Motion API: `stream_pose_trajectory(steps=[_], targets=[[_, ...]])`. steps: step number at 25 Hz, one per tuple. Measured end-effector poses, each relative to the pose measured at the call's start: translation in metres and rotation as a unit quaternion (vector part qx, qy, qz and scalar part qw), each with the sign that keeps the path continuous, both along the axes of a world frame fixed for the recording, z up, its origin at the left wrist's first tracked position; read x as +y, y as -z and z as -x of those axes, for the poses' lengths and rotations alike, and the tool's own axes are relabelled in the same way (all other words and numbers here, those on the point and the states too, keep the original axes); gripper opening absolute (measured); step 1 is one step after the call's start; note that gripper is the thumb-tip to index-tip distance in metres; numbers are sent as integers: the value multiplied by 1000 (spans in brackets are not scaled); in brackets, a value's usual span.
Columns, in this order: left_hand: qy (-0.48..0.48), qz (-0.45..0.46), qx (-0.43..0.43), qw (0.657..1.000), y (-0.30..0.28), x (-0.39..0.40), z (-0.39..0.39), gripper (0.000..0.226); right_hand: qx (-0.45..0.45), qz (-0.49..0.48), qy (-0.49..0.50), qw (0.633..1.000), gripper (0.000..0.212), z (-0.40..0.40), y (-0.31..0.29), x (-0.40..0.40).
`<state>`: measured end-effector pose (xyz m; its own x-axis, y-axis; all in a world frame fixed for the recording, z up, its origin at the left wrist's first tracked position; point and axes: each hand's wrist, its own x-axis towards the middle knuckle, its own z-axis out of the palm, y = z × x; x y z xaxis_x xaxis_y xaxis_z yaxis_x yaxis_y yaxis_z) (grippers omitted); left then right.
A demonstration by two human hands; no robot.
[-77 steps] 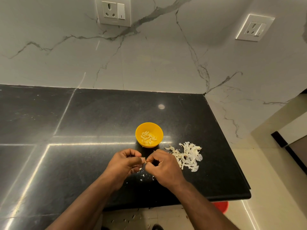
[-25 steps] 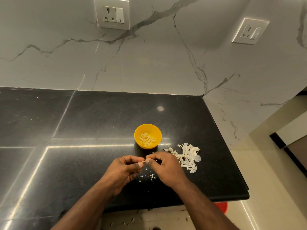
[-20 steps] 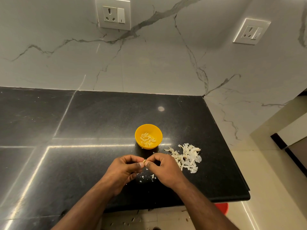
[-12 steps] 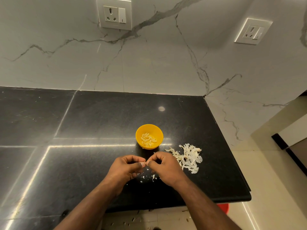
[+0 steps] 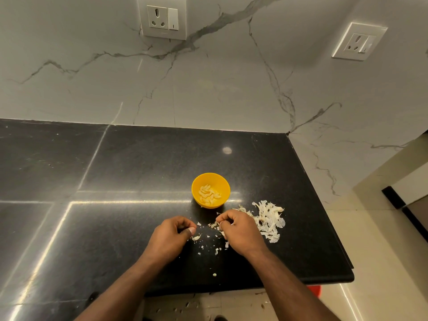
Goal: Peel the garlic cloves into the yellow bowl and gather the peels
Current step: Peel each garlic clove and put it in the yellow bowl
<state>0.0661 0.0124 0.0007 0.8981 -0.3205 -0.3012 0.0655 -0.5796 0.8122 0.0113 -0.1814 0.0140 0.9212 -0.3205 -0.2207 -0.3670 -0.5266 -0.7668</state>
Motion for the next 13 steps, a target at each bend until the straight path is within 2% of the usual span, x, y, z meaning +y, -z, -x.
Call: stream_pose_trajectory(steps=[5, 9, 13], targets=[[49, -47, -36, 997, -3, -4, 6, 9, 27, 39, -59, 997, 12, 2, 2, 4], [58, -58, -45, 996, -3, -4, 5, 27, 45, 46, -115, 991, 19, 4, 0, 4], [59, -59, -57, 995, -6, -10, 10, 16, 38, 59, -131, 989, 17, 7, 2, 3]])
